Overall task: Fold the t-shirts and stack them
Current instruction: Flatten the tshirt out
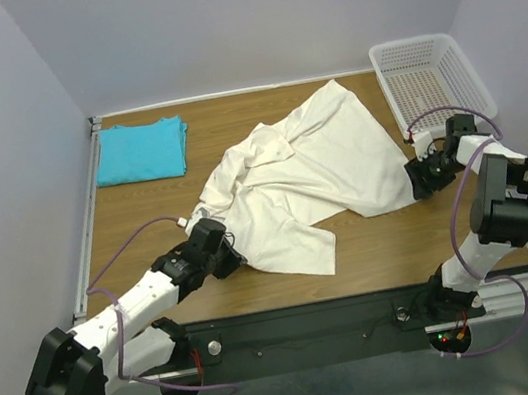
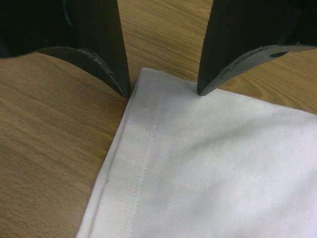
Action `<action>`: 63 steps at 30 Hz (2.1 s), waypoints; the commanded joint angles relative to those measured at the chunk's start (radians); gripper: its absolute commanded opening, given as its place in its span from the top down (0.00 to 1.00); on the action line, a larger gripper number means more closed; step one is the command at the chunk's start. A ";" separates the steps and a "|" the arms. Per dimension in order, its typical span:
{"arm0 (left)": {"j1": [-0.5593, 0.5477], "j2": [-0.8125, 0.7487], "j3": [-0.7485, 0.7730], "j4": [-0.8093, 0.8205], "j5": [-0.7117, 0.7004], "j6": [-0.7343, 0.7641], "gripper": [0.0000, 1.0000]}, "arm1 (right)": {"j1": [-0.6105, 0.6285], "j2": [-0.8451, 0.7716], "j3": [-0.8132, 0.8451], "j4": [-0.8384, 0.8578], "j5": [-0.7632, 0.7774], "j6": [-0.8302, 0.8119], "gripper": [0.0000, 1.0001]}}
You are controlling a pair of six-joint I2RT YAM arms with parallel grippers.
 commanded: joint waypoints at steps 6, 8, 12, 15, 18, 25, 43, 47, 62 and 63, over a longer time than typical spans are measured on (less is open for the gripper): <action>0.024 -0.104 -0.026 -0.148 0.007 0.017 1.00 | -0.007 0.027 -0.022 0.056 0.013 0.000 0.71; 0.034 -0.144 -0.014 -0.197 0.005 0.017 1.00 | -0.007 0.004 -0.047 0.055 0.034 -0.026 0.80; 0.057 -0.212 0.034 -0.285 0.005 0.009 1.00 | -0.007 -0.106 -0.088 0.044 0.112 -0.056 0.94; 0.078 -0.256 0.076 -0.360 -0.009 0.006 1.00 | -0.007 -0.185 -0.128 0.024 0.166 -0.082 0.99; 0.097 -0.281 0.110 -0.414 -0.007 0.017 1.00 | -0.009 -0.230 -0.160 -0.014 0.210 -0.105 0.99; 0.110 -0.276 0.182 -0.530 -0.047 0.050 1.00 | -0.018 -0.331 -0.237 -0.033 0.327 -0.133 0.99; 0.127 -0.282 0.417 -0.607 -0.021 0.223 0.42 | -0.027 -0.492 -0.101 -0.204 0.144 -0.121 0.47; 0.127 -0.284 0.485 -0.525 0.007 0.312 0.13 | -0.027 -0.432 -0.025 -0.241 0.008 -0.102 0.38; 0.127 0.234 0.658 0.179 0.235 1.239 0.11 | 0.023 -0.121 0.077 -0.286 -0.705 -0.087 0.39; 0.126 0.274 0.679 0.181 0.243 1.277 0.12 | 0.025 -0.116 0.081 -0.281 -0.711 -0.082 0.39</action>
